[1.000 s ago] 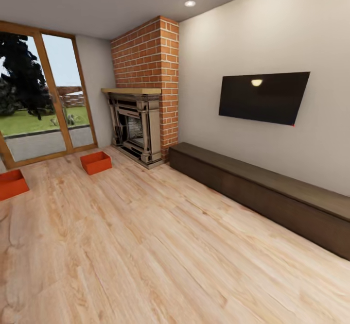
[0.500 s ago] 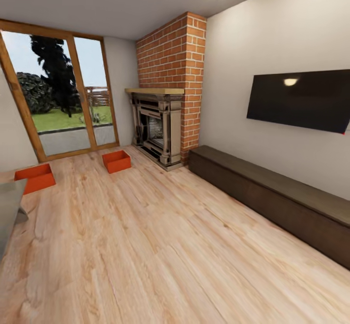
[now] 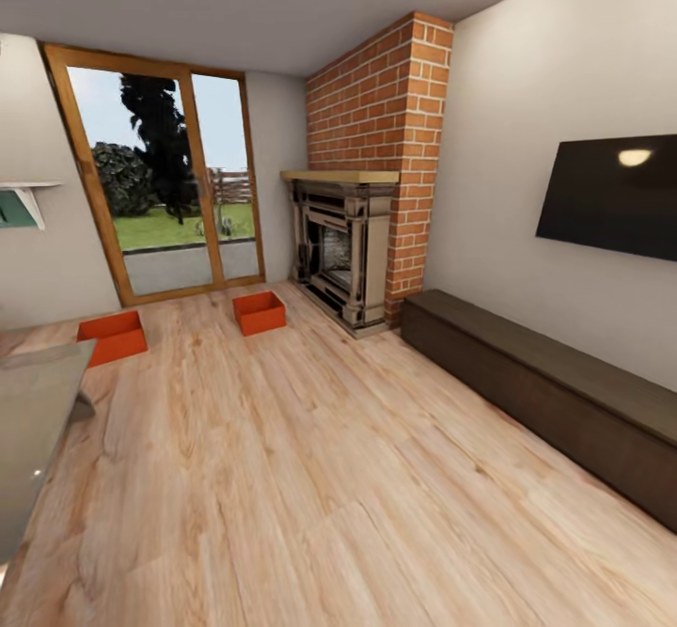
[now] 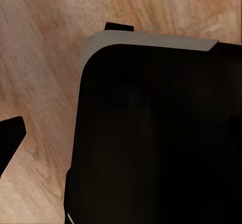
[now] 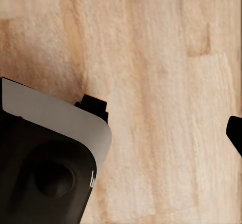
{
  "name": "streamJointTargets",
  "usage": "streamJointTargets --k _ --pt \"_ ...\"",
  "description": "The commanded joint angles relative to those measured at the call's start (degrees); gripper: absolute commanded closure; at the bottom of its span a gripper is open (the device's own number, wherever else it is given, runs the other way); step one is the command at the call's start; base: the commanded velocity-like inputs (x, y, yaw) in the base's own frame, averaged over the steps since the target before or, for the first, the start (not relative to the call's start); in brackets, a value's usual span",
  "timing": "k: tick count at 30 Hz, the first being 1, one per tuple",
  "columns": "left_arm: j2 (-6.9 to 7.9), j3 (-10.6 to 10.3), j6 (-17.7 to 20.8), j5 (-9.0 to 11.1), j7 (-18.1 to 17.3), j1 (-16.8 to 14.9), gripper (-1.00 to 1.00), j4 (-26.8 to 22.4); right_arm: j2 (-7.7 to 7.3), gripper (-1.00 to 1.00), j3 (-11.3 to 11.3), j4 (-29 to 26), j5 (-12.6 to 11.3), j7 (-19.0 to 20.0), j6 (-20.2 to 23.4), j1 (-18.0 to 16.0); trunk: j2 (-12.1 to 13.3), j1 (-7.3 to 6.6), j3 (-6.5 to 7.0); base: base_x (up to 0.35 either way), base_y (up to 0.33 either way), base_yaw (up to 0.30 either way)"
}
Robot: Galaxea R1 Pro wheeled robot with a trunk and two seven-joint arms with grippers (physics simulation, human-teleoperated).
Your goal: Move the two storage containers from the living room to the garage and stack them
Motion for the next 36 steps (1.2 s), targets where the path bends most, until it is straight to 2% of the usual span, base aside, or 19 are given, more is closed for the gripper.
streamJointTargets --k 1,36 --pt "-0.01 0.0 -0.1 0.4 0.0 0.0 -1.00 0.0 -0.03 -1.00 -0.2 0.2 0.2 0.1 -0.3 -0.1 0.0 0.03 -0.05 0.324 0.000 0.072" --pt "-0.01 0.0 -0.1 0.4 0.1 0.0 -1.00 0.0 -0.21 -1.00 -0.2 0.2 0.4 0.2 -0.4 -0.1 0.0 0.03 -0.05 0.324 0.000 0.005"
